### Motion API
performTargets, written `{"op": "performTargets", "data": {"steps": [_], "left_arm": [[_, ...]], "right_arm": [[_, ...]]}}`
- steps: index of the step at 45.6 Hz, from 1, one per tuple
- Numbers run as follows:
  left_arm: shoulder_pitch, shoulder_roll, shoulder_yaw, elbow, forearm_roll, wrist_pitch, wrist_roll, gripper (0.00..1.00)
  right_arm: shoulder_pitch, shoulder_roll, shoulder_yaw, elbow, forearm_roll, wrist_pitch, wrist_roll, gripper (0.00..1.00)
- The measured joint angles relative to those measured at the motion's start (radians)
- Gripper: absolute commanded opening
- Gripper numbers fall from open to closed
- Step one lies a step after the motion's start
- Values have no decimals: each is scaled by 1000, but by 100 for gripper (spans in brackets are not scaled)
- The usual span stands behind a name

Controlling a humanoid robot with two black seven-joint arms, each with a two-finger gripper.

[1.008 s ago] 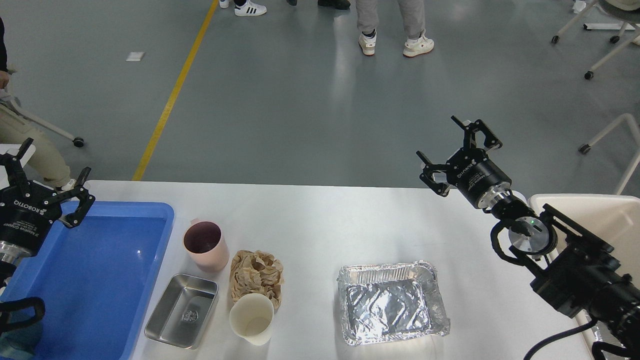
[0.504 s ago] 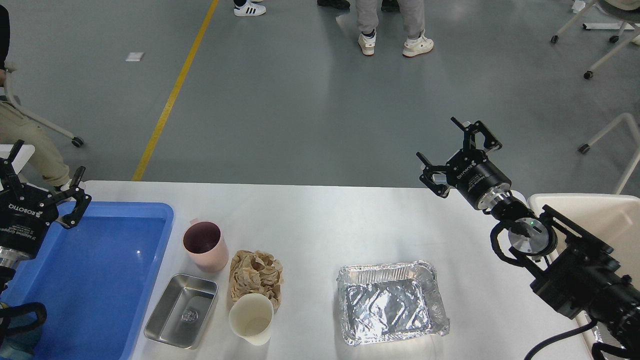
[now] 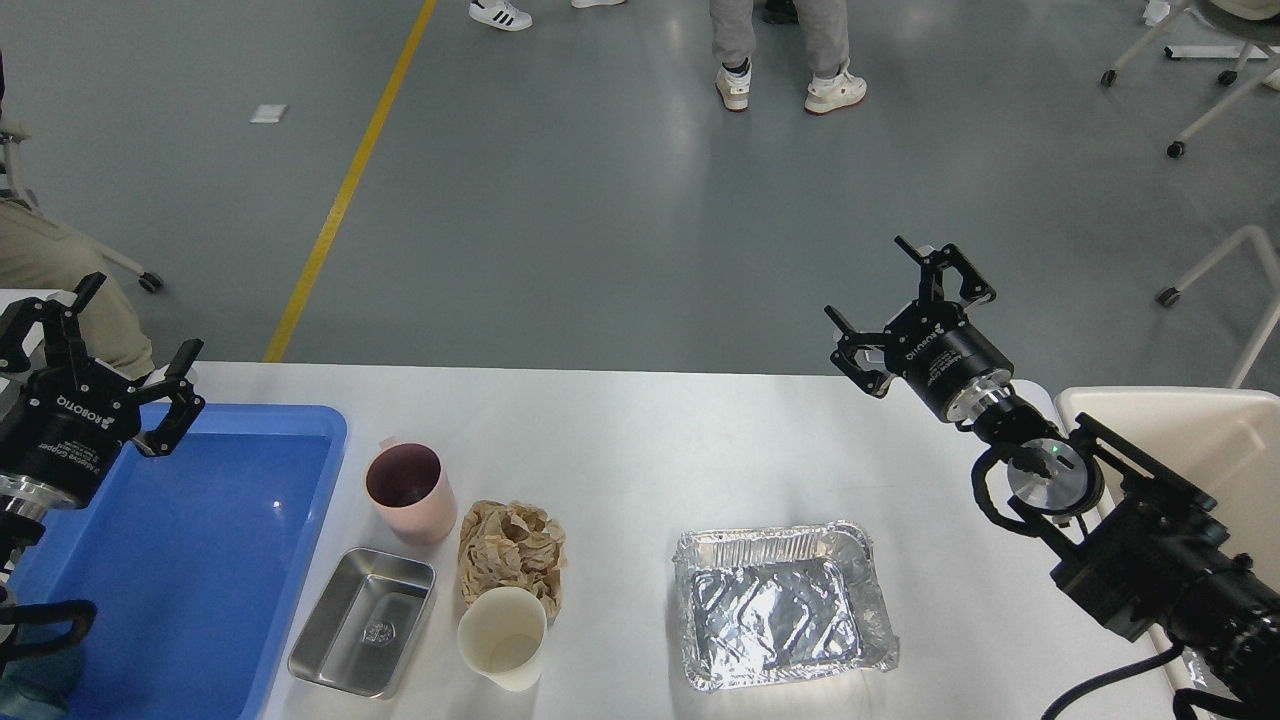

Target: Tidy desktop

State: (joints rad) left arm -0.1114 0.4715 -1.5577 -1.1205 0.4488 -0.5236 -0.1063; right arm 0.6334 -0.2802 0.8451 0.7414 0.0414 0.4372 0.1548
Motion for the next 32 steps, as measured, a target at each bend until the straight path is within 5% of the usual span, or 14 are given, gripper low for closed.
{"op": "performTargets", "data": {"steps": [32], "left_arm": [[201,504,103,-247,172,9,66,98]], "right_arm": [[1,22,6,6,0,0,0,100]]}}
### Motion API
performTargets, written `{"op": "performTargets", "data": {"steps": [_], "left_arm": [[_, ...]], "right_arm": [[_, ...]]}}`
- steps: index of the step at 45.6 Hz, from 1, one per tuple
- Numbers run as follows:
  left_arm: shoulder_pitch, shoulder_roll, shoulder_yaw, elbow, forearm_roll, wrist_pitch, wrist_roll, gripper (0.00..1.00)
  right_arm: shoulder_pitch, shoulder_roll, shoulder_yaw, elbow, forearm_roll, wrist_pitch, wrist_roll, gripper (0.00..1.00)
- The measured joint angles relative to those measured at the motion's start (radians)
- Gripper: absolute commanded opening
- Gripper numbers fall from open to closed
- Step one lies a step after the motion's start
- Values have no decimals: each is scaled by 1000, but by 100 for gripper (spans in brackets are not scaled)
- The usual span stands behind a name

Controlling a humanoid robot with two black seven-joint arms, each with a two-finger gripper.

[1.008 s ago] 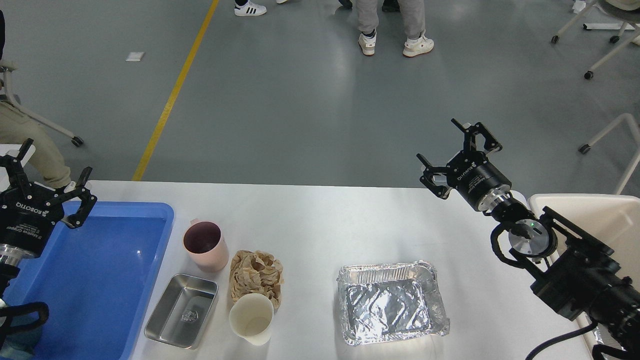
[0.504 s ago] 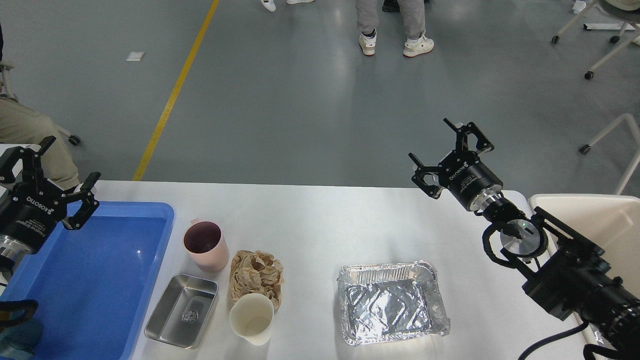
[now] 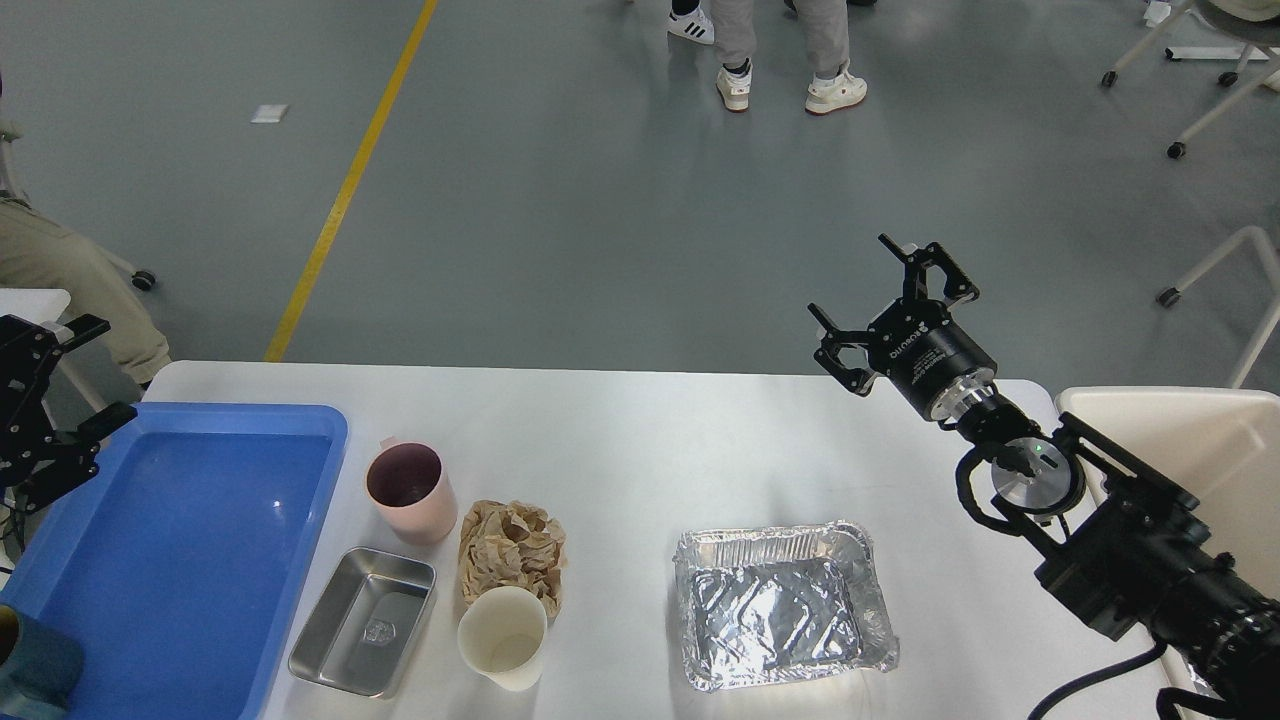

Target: Tidy desktop

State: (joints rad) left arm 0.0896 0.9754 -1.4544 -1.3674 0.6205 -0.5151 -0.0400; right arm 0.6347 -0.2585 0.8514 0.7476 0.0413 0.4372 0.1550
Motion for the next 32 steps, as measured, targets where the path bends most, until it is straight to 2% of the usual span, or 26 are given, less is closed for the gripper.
{"op": "performTargets", "data": {"steps": [16,32], "left_arm": [[17,324,0,-76,116,-5,6,98],[19,431,-6,-181,310,0,3,98]], "right_arm": [[-6,-19,1,24,0,1,0,100],[-2,-27,1,37,0,2,0,100]]}}
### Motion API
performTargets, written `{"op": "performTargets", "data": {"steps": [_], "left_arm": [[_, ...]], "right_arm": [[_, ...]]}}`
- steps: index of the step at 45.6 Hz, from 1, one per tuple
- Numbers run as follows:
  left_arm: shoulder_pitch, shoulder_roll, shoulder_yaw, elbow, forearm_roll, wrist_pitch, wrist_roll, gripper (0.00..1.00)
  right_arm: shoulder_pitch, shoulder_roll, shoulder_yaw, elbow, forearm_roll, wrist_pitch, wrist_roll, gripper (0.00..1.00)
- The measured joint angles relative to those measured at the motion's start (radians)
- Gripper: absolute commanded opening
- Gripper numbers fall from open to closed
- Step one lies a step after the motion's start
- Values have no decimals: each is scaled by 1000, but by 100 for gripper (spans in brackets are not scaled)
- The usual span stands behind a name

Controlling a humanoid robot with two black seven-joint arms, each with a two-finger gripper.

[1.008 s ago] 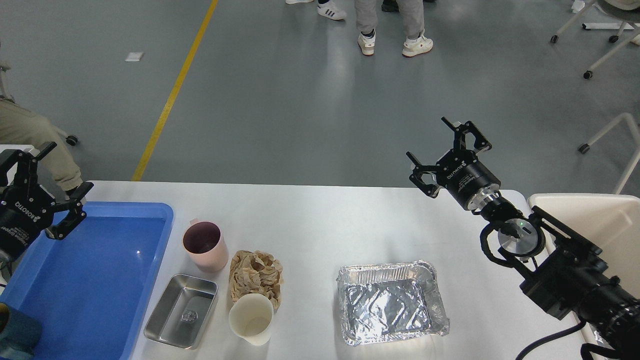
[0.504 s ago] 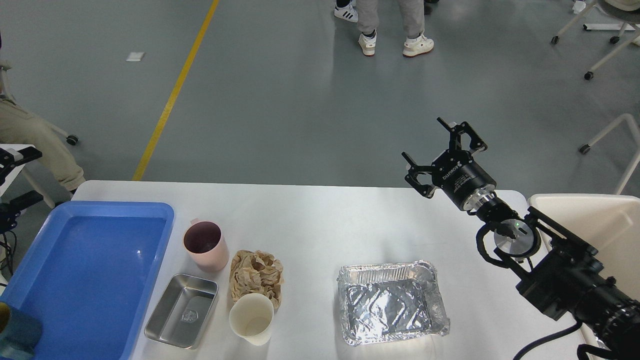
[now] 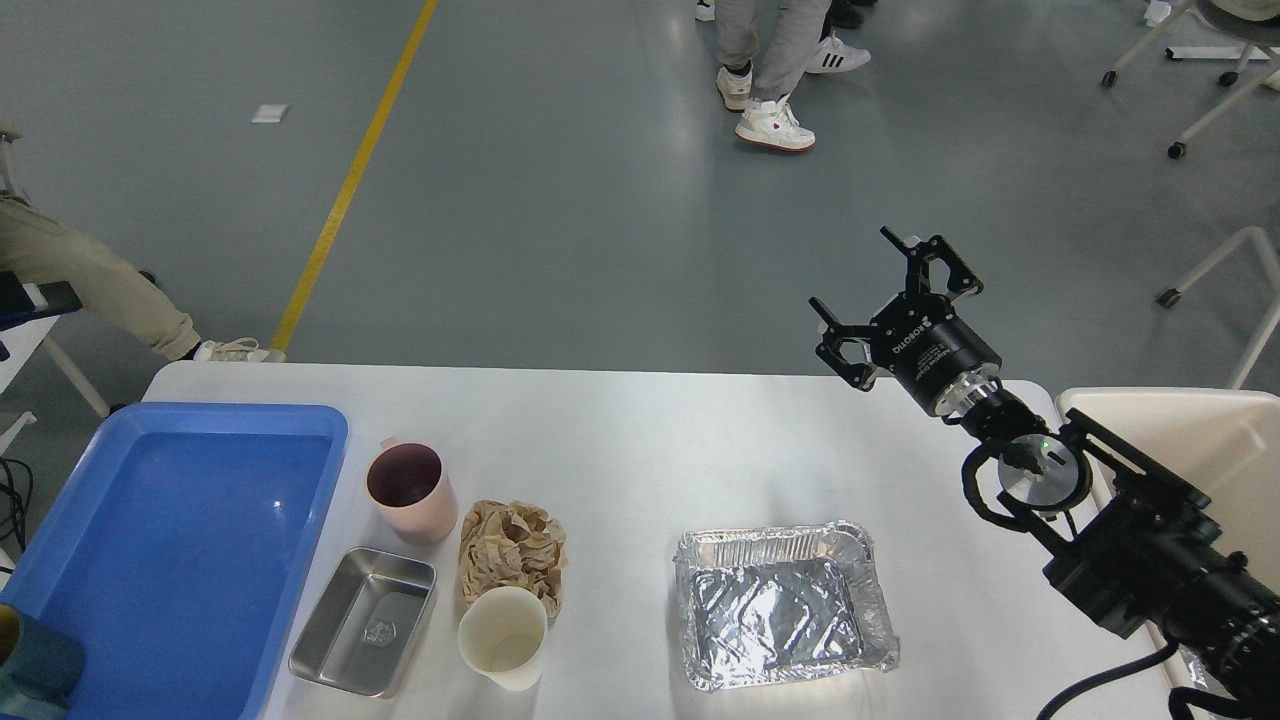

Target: Tidy desktop

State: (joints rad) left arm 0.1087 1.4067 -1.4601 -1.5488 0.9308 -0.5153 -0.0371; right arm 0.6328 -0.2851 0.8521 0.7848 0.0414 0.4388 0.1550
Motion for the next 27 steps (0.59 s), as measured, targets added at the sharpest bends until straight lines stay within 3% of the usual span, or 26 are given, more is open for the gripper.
{"op": "performTargets", "data": {"steps": [10,20,27], "left_arm": [[-3,22,-22,-19,1,12,-17,98],[-5,-148,-88,-3,-5,0,-25,97],[1,-209,-88,37,6,-3,-59,98]], "right_arm": [[-1,-12,0,10,0,0,0,100],[-11,-13,6,17,0,2,0,100],[-18,-14,9,23,0,6,0,100]]}}
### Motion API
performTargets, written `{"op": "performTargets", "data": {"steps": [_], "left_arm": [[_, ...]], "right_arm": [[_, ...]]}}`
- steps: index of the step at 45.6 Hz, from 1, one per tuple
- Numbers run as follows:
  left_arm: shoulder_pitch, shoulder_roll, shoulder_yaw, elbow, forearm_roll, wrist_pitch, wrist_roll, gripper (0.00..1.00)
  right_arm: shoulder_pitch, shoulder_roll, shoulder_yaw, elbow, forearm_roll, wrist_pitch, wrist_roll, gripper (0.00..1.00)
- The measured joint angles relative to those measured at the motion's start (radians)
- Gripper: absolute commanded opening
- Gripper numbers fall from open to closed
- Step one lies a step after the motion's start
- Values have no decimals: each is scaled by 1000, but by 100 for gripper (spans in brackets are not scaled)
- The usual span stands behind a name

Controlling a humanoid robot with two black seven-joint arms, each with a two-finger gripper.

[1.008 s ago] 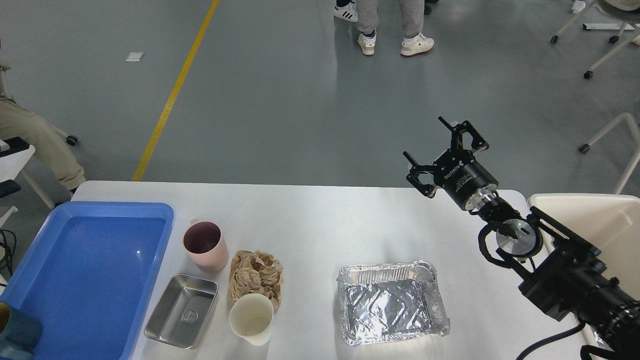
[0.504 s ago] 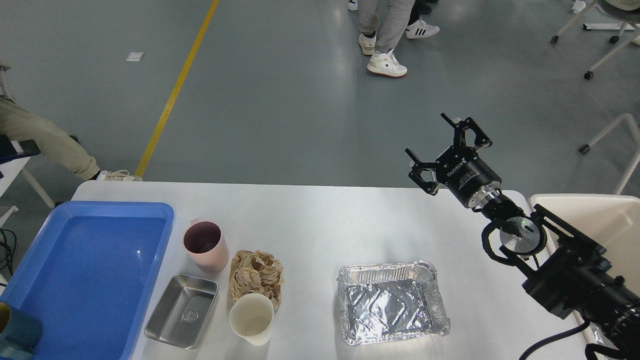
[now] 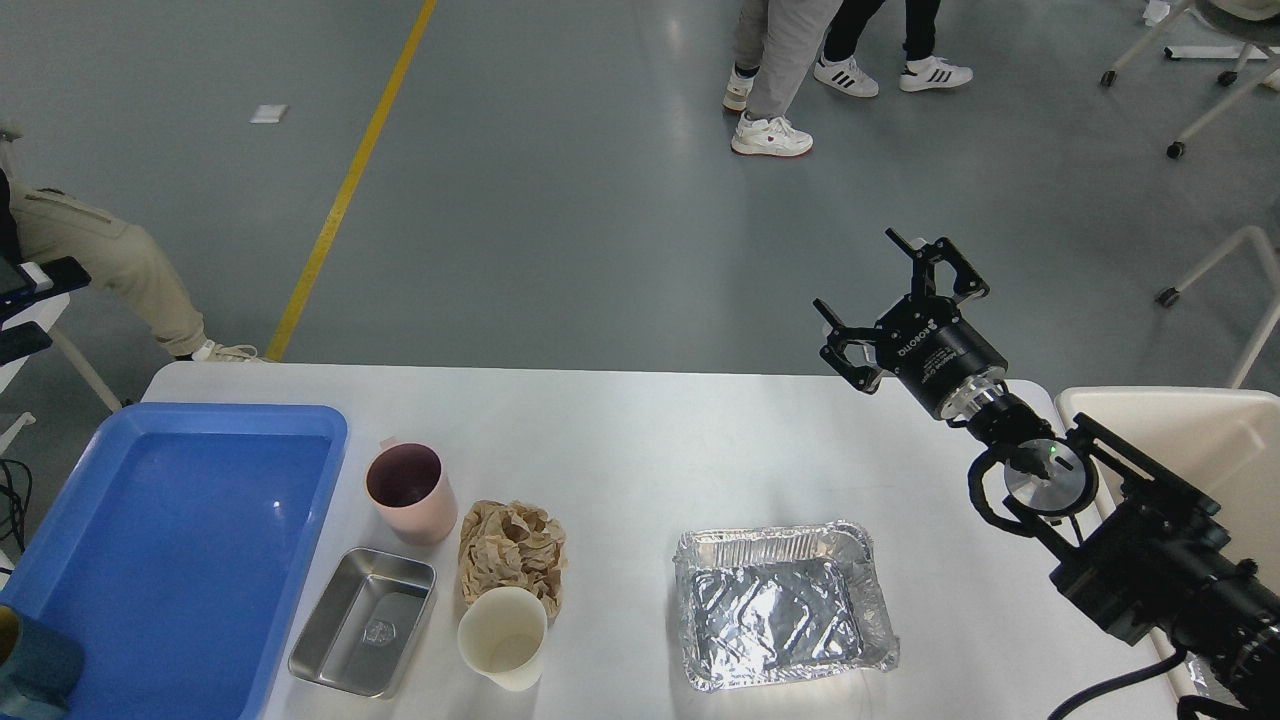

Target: Tidy desktop

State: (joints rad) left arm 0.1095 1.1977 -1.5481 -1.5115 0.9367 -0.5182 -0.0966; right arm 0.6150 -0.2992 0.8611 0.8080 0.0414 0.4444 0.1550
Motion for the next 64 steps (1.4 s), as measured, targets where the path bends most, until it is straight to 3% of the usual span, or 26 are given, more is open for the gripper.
{"op": "performTargets", "data": {"steps": [9,16,25,35,40,52,64], "left_arm": [[1,12,66,66,37,-5,-3,98],[-64,22,176,96,262,-38,-19,97],[-300,-39,420,98,582,-88,-77,97],[-594,-111,772,122,773,-91,-91,97],[-734,-202,938,197,885,-80,-111,96],[-825,-414,1001,349,944,-55,-120,96],[-803,-448,1003,355,978,-58,-119,96]], "right_arm": [[-13,5,12,21,0,1,0,100],[-17,3,16,34,0,1,0,100],[-17,1,16,50,0,1,0,100],[-18,1,15,63,0,1,0,100],[-20,2,16,75,0,1,1,100],[-33,-9,27,89,0,3,1,100],[-34,-11,27,90,0,5,0,100]]}}
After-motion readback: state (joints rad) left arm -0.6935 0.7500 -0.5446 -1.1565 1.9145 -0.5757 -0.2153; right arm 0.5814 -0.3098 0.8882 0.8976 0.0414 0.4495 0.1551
